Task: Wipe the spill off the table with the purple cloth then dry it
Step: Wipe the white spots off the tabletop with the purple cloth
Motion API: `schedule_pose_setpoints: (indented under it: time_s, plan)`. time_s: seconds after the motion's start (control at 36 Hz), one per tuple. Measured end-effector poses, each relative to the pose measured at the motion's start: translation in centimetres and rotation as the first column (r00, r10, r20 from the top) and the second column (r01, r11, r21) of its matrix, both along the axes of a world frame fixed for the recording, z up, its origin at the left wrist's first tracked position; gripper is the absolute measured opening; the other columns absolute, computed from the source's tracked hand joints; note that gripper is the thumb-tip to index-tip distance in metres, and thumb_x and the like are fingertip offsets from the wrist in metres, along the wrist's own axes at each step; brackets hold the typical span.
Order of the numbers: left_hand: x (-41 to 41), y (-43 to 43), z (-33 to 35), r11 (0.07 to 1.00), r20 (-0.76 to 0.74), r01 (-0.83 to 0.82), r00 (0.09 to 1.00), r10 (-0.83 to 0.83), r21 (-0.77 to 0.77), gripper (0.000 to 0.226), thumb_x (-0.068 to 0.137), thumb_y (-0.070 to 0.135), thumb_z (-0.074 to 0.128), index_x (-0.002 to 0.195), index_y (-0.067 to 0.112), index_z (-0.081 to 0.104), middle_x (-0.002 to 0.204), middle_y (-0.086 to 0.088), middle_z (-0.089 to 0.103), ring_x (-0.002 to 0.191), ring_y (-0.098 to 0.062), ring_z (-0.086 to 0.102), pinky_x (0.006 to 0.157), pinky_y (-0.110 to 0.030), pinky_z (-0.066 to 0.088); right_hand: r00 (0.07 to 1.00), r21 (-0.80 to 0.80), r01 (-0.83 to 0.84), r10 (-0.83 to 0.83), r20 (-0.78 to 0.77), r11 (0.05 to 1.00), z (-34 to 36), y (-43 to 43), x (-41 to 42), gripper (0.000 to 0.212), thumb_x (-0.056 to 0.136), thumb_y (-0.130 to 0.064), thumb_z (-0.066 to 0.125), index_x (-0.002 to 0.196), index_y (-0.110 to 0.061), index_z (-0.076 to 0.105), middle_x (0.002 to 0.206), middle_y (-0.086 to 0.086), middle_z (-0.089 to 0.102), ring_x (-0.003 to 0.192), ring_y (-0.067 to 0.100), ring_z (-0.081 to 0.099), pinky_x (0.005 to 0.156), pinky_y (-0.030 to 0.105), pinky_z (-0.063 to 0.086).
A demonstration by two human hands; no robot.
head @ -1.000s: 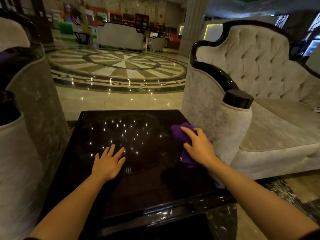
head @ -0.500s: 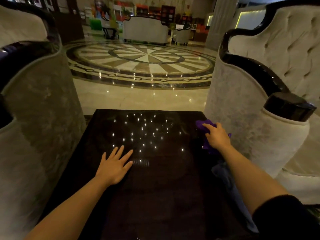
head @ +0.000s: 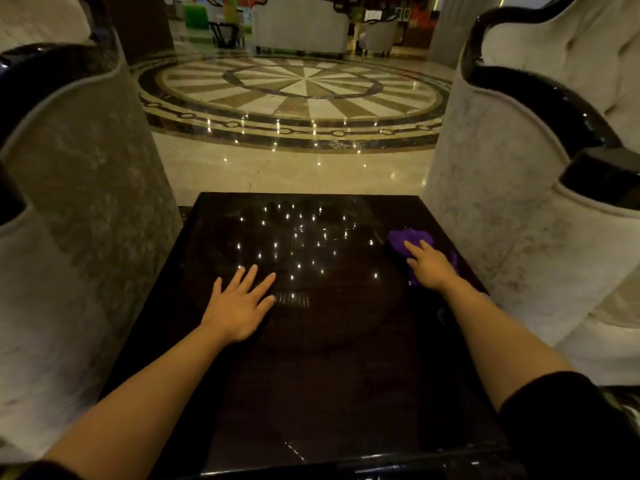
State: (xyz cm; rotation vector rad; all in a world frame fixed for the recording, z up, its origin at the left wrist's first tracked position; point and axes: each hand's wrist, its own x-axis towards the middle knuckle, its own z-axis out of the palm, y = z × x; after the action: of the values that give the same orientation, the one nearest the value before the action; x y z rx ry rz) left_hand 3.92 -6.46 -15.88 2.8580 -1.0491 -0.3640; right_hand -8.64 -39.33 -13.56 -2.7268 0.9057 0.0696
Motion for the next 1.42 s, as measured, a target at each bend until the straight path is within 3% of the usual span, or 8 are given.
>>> schedule_pose_setpoints:
  time_s: [0.22,0.75,0.97,1.17,1.42]
  plan:
    - [0.0,0.1,-0.1,1.0,0.008,-0.004,1.0,0.004,0.002,0.054,0.096,0.048,0.015,0.145,0.036,-0.004,0.157,-0.002,-0.009,0.144,-0.02,-0.011,0.115,-0.048,-0.005,0.998,0.002,-0.065,0.065,-0.016,0.998,0.1,2.0,-0.5,0.048,0.098,-0.023,0.033,0.143,-0.019,0.018,0.154,0.019,0.011,0.138,0.039,0.022,0.111,0.041,0.022]
    - [0.5,0.2,-0.5,1.0,0.007,0.019,1.0,-0.019,0.006,0.054,0.095,0.05,0.013,0.143,0.038,-0.007,0.156,0.0,-0.013,0.143,-0.017,-0.015,0.115,-0.047,-0.008,0.989,-0.07,0.145,-0.143,0.036,0.987,-0.2,1.3,-0.6,0.044,0.099,-0.024,0.027,0.142,-0.019,0.02,0.153,0.017,0.018,0.135,0.038,0.026,0.108,0.048,0.029]
    - [0.5,0.0,-0.5,1.0,0.013,0.014,1.0,-0.014,-0.001,0.054,0.095,0.05,0.014,0.143,0.038,-0.008,0.156,0.001,-0.013,0.143,-0.017,-0.015,0.115,-0.047,-0.007,0.992,-0.034,0.099,-0.102,-0.08,0.994,0.8,1.1,-1.2,0.051,0.098,-0.038,0.023,0.144,-0.027,0.005,0.156,0.014,0.003,0.14,0.038,0.012,0.113,0.052,0.015]
    - [0.4,0.1,-0.5,1.0,0.015,0.011,1.0,-0.011,-0.001,0.054,0.095,0.05,0.014,0.143,0.036,-0.009,0.156,0.001,-0.014,0.143,-0.017,-0.015,0.116,-0.048,-0.006,0.99,-0.052,0.13,-0.126,0.06,0.99,2.2,1.7,-4.1,0.056,0.096,-0.047,0.021,0.143,-0.031,-0.003,0.157,0.013,0.001,0.142,0.033,0.009,0.114,0.051,0.014]
    - [0.1,0.3,-0.2,1.0,0.005,0.013,1.0,-0.013,-0.003,0.054,0.096,0.048,0.014,0.144,0.035,-0.007,0.157,-0.001,-0.013,0.143,-0.019,-0.014,0.116,-0.048,-0.004,0.991,-0.052,0.118,-0.115,0.062,0.992,2.6,3.9,-9.6,0.06,0.096,-0.045,0.029,0.144,-0.027,-0.002,0.156,0.017,0.001,0.143,0.033,0.006,0.117,0.048,0.015]
